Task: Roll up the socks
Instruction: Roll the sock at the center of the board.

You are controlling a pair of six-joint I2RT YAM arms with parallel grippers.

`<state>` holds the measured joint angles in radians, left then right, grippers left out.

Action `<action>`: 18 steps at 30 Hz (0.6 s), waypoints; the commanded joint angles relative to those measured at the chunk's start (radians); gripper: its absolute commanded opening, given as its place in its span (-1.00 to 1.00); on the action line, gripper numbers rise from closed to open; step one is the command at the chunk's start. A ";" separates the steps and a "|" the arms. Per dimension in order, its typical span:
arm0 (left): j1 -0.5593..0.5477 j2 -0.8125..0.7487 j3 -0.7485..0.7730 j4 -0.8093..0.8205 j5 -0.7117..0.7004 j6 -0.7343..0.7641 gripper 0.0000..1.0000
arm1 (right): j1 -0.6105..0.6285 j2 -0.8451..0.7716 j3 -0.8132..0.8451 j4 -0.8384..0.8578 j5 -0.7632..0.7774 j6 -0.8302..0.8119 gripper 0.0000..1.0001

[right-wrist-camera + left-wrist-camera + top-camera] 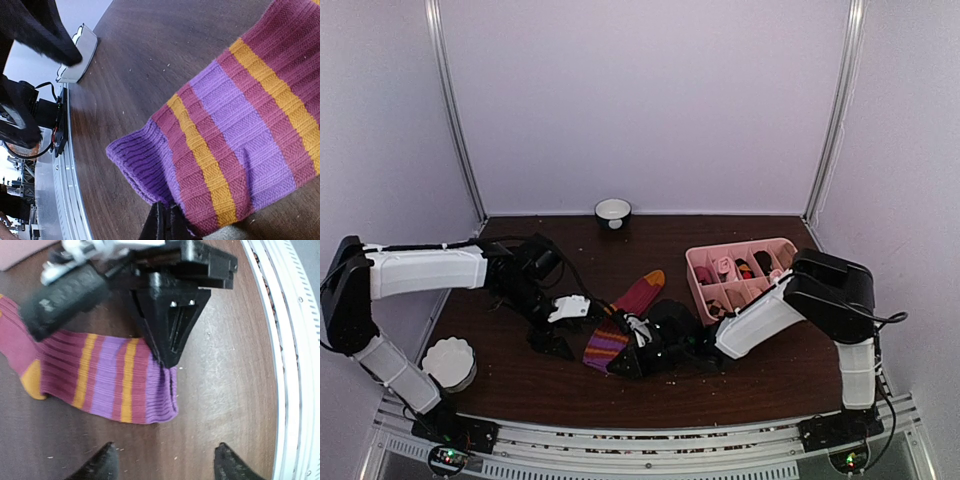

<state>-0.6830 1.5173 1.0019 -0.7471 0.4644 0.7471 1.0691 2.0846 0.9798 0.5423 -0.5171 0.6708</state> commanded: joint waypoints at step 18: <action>-0.126 0.194 0.033 0.104 -0.152 -0.070 -0.19 | -0.012 0.037 0.024 -0.074 -0.035 0.237 -1.00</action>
<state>-0.7895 1.6798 0.9936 -0.6693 0.3565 0.7017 1.0641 2.0933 1.0245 0.4759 -0.5446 0.8665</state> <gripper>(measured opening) 0.429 0.009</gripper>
